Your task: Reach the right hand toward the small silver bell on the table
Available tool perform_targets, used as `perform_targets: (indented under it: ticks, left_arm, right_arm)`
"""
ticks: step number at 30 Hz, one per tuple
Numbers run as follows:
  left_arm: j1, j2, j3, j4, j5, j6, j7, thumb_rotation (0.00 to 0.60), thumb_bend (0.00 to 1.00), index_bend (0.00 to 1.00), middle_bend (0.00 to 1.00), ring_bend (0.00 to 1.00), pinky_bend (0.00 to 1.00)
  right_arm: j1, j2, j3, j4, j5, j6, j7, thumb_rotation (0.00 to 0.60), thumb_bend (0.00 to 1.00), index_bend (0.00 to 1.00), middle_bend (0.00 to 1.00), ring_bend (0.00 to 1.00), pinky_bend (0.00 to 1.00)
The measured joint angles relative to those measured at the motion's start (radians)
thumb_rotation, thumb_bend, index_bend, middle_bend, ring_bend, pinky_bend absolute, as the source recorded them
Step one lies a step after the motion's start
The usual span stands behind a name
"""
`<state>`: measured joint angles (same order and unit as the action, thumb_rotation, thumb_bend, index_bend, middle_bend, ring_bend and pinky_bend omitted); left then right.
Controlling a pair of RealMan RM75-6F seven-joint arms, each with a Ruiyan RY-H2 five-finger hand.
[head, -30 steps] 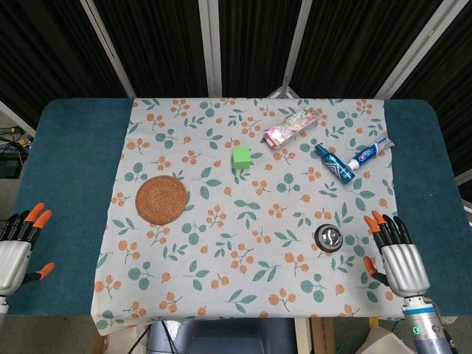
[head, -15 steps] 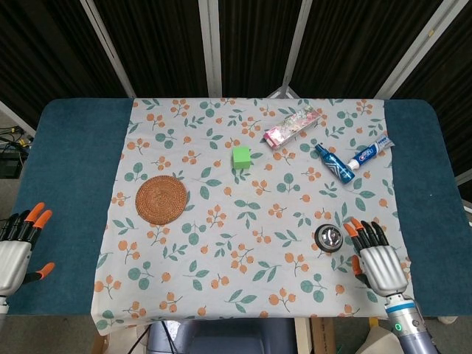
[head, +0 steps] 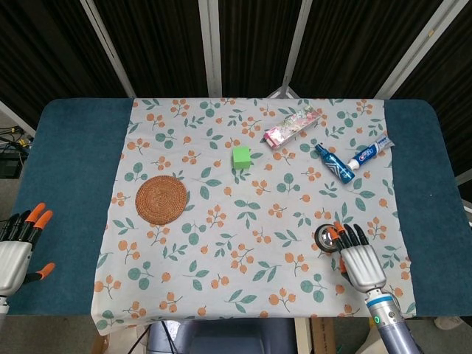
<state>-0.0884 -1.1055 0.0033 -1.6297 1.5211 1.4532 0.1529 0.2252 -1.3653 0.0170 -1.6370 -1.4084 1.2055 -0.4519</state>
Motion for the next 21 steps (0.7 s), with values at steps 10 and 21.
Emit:
perform_targets:
  ticks: [10, 21]
  left_arm:
    - [-0.001, 0.0, 0.0, -0.004, -0.002, -0.002, 0.005, 0.6, 0.01, 0.0, 0.0, 0.0, 0.0]
    - [-0.001, 0.0, 0.0, -0.008, -0.003, -0.004, 0.01, 0.6, 0.01, 0.0, 0.0, 0.0, 0.0]
  right_arm:
    - [0.005, -0.003, 0.005, 0.009, 0.022, -0.002, -0.001, 0.6, 0.93, 0.0, 0.0, 0.0, 0.0]
    - [0.011, -0.004, 0.002, 0.022, 0.061, -0.02, -0.019, 0.6, 0.93, 0.0, 0.0, 0.0, 0.0]
